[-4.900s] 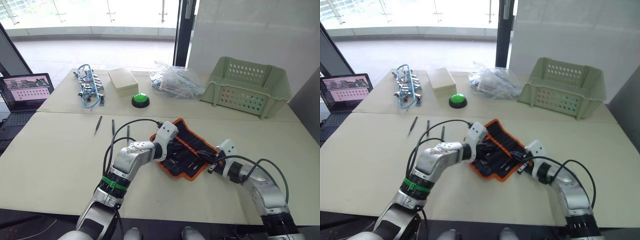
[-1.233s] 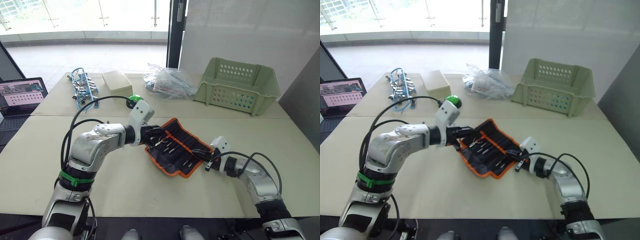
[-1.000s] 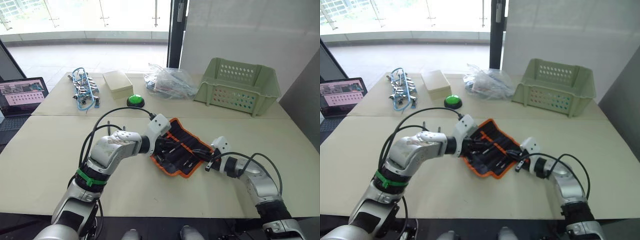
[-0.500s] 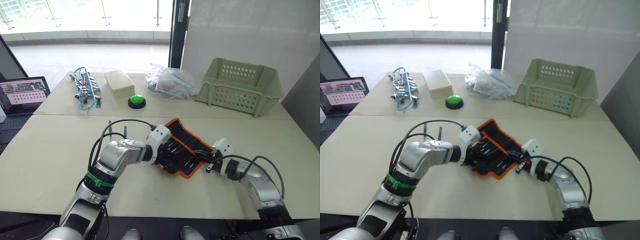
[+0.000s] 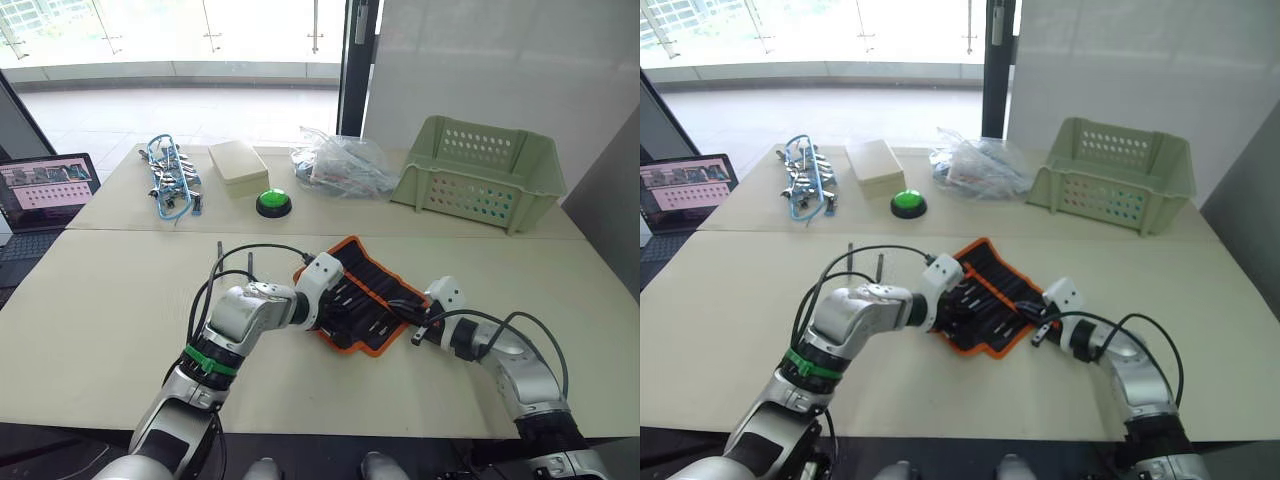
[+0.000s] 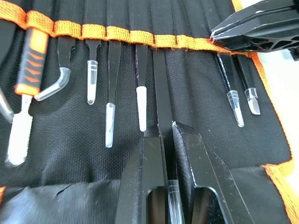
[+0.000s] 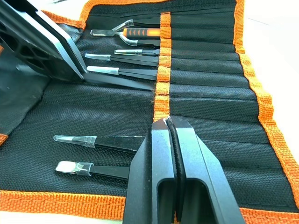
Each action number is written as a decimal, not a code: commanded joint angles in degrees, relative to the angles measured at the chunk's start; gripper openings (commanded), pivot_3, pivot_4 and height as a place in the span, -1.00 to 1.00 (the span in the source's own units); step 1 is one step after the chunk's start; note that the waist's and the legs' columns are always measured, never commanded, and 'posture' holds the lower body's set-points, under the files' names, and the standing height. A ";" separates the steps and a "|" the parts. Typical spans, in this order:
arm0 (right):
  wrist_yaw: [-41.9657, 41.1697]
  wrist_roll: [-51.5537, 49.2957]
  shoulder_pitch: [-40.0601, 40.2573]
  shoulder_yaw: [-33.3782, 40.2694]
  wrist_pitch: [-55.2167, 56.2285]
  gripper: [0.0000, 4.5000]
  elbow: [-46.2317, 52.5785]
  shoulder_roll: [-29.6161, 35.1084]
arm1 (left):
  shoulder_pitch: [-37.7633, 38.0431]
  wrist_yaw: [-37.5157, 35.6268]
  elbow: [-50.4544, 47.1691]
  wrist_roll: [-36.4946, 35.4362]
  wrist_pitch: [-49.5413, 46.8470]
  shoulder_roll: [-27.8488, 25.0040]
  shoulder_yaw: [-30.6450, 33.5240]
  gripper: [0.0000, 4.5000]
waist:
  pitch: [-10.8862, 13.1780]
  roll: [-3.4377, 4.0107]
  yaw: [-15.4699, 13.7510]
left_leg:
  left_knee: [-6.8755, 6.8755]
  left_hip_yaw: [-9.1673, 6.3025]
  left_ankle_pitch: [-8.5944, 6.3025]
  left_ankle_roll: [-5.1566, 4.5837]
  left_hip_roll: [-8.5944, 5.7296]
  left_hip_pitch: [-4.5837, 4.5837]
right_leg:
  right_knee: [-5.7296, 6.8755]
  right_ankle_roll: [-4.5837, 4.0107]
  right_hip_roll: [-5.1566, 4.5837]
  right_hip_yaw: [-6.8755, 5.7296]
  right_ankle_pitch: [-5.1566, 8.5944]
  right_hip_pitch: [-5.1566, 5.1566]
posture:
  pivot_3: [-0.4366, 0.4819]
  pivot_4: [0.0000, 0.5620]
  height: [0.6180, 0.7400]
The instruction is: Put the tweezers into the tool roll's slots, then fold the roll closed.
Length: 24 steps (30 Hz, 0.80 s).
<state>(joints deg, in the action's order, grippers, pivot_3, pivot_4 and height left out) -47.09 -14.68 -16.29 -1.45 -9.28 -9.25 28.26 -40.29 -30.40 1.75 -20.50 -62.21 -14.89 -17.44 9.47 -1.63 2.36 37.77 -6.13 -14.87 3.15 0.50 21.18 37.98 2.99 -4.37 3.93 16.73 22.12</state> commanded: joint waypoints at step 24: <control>0.69 3.25 2.84 -2.89 -2.92 -1.00 -3.14 0.70 | -15.55 -7.02 37.91 12.93 28.66 12.95 -2.20 -0.99 | -0.01 -0.01 -0.62 | 0.03 -0.02 0.00 -0.01 -0.05 -0.41 | -0.39 0.16 0.00 -0.02 0.02 -0.74 | -0.05 -0.47 1.00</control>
<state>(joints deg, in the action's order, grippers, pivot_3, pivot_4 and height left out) -45.97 -13.97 -15.59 -1.92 -10.15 -9.85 28.60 -54.37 -38.16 37.19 -9.14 -35.87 -2.90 -20.07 9.46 -1.63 1.74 37.80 -6.15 -14.89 3.12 0.42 20.62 37.51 3.22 -4.39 3.90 16.76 21.17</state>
